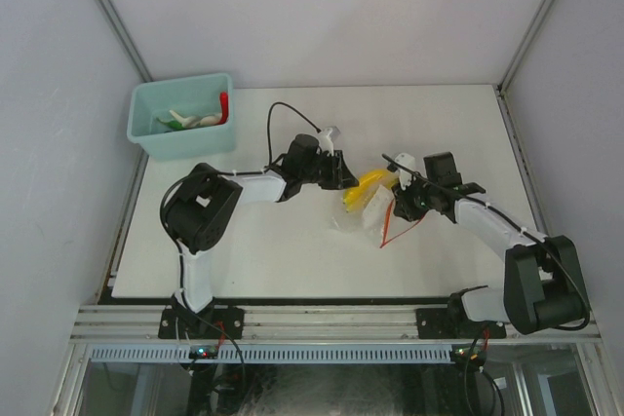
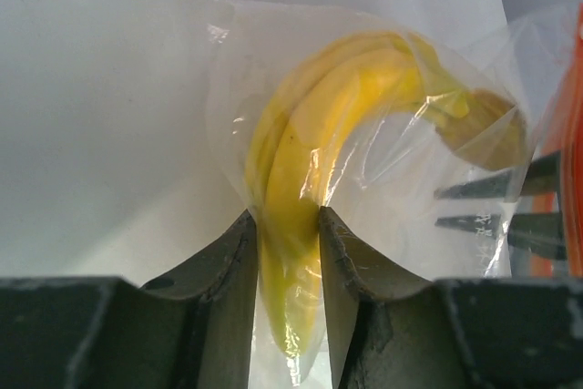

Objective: Open the zip-top bag and remove the fake food
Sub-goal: Pick up the fake fruit from the zipper food storage bag.

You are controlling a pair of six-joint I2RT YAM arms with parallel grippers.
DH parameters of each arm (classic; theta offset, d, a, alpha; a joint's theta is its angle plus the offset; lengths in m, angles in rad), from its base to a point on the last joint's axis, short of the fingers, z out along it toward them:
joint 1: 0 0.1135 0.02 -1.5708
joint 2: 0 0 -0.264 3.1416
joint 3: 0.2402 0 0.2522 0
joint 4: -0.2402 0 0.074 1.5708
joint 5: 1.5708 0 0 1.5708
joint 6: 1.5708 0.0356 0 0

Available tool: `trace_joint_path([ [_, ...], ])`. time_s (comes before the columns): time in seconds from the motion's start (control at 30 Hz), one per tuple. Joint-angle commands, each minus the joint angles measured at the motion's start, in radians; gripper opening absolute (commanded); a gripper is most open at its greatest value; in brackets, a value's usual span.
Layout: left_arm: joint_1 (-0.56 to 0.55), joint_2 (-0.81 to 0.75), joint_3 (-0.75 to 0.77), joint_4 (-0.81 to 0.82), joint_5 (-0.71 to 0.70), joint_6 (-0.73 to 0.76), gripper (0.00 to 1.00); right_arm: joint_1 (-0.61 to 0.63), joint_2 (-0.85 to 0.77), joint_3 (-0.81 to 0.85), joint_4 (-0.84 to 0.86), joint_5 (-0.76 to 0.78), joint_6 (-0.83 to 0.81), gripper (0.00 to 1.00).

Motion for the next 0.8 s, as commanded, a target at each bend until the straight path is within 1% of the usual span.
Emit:
trace_joint_path([
  [0.0,-0.007,0.026,0.025,0.000,0.024,-0.029,0.35,-0.040,0.027,0.000,0.086,0.095,0.093,0.22],
  [0.07,-0.007,0.027,0.025,-0.001,0.023,-0.031,0.33,-0.063,0.040,0.009,0.088,0.080,0.117,0.23],
  [0.17,-0.008,0.029,0.032,-0.015,0.019,-0.028,0.33,-0.095,0.040,0.016,0.089,0.031,0.131,0.27],
  [0.37,-0.008,0.037,0.050,-0.047,0.012,-0.018,0.32,-0.183,-0.006,0.015,0.088,-0.085,0.123,0.34],
  [0.47,-0.008,0.039,0.054,-0.053,0.014,-0.018,0.32,-0.221,-0.018,0.015,0.096,-0.147,0.107,0.41],
  [0.6,-0.008,0.040,0.065,-0.061,0.026,-0.012,0.32,-0.224,-0.008,0.016,0.129,-0.209,0.085,0.51],
  [0.77,-0.010,0.039,0.089,-0.090,0.042,0.009,0.32,-0.209,0.009,0.016,0.212,-0.232,0.065,0.57],
])
